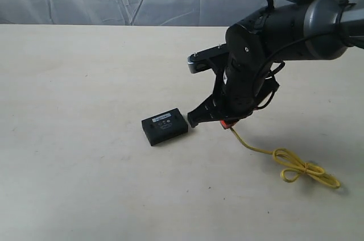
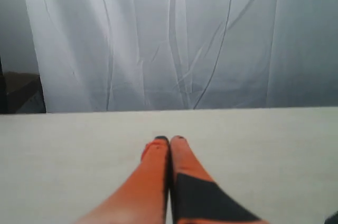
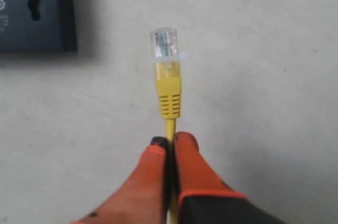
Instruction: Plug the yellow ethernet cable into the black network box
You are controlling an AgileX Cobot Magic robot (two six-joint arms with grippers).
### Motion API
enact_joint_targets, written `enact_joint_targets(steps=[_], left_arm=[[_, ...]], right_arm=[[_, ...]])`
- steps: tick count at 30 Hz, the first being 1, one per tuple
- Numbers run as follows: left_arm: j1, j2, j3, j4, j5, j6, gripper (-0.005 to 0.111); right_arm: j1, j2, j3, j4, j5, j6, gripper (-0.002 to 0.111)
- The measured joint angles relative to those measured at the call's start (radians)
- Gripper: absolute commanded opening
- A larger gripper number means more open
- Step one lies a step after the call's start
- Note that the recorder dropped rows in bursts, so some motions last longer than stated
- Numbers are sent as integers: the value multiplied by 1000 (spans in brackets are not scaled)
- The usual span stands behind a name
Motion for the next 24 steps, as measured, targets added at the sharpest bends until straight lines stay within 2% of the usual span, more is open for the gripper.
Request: enact_joint_targets(steps=[6,7,9,12,15,19,22,23,24], left_arm=[[0,0,0,-24,-238,0,0],[0,0,0,-42,-245,0,0],[0,17,-39,-71,-152,0,0],[0,137,-159,-54,-2,4,0],[0,326,-306,-21,112,10,0],[-3,673,-530,-11,232,87,0],[-3,942,-710,-125,346,250,0],[-3,1136,-821,-279,440,439,0],[-3,1210,-861,-350,477,523,0]], right_arm=[[0,0,0,1,19,-82,-1],[0,0,0,1,19,-93,-1],[0,0,0,11,19,-123,-1],[0,0,0,41,19,-145,-1],[0,0,0,70,19,-158,-1],[0,0,0,93,19,-166,-1],[0,0,0,102,28,-171,-1],[0,0,0,102,32,-175,-1],[0,0,0,104,34,-181,-1]])
